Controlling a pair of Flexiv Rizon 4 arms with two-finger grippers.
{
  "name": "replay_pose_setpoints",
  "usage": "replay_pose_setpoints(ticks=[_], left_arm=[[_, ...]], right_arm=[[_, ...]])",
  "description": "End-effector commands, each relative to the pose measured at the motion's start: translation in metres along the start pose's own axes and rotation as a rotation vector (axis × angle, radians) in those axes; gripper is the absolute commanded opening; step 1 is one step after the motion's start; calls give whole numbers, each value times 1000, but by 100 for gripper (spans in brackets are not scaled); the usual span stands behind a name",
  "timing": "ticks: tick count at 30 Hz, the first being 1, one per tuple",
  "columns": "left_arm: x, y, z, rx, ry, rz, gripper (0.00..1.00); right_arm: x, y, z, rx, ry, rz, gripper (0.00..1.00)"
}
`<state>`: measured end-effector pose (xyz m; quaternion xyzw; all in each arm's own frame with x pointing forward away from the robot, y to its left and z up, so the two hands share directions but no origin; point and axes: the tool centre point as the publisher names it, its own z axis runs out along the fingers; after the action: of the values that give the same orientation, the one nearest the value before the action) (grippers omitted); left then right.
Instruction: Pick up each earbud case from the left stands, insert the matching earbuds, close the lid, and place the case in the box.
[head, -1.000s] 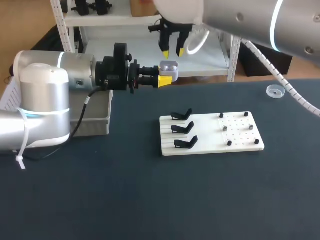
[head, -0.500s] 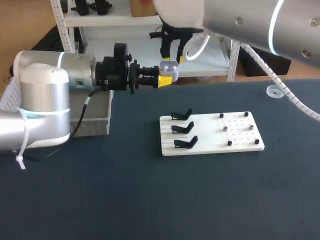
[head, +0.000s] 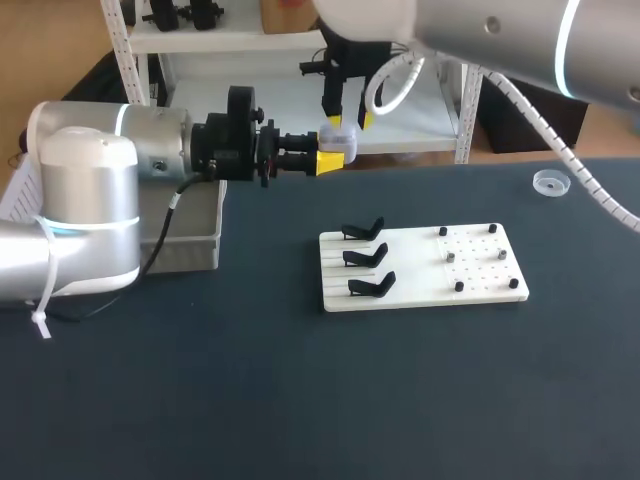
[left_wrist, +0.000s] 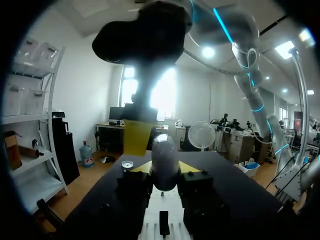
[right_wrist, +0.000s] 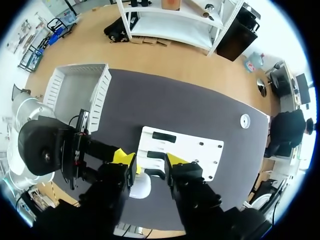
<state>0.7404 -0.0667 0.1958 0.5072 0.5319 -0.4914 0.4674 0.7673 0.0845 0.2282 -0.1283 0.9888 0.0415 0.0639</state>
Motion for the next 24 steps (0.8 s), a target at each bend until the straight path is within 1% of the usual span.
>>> replay_pose_setpoints(ticks=[1,5,7,9,10,11,13,15,18,21,23,24], left_arm=[[0,0,0,-1,-2,1,0],[0,0,0,-1,-2,1,0],[0,0,0,-1,-2,1,0],[0,0,0,-1,-2,1,0],[0,0,0,-1,-2,1,0],[0,0,0,-1,-2,1,0],[0,0,0,-1,-2,1,0],[-2,1,-2,4,-6,7,0],[-9,4,-11,7,2,36,0],[-15,8,-27,5,19,66,0],[-16,13,-42,1,20,75,0],[-16,16,-55,-6,23,79,0]], right_arm=[[9,-2,-3,-7,-36,5,35],[8,-6,-12,-16,-76,27,37],[7,-11,-19,-31,-108,51,41],[7,-17,-29,-69,-153,85,47],[8,-21,-34,-94,-178,105,58],[10,-24,-38,-122,-198,123,100],[17,-27,-45,-168,-238,154,100],[24,-31,-46,-196,-259,168,100],[35,-39,-41,-209,-281,197,100],[43,-48,-38,-246,-300,247,100],[45,-51,-38,-255,-305,261,100],[45,-51,-38,-255,-305,261,100]])
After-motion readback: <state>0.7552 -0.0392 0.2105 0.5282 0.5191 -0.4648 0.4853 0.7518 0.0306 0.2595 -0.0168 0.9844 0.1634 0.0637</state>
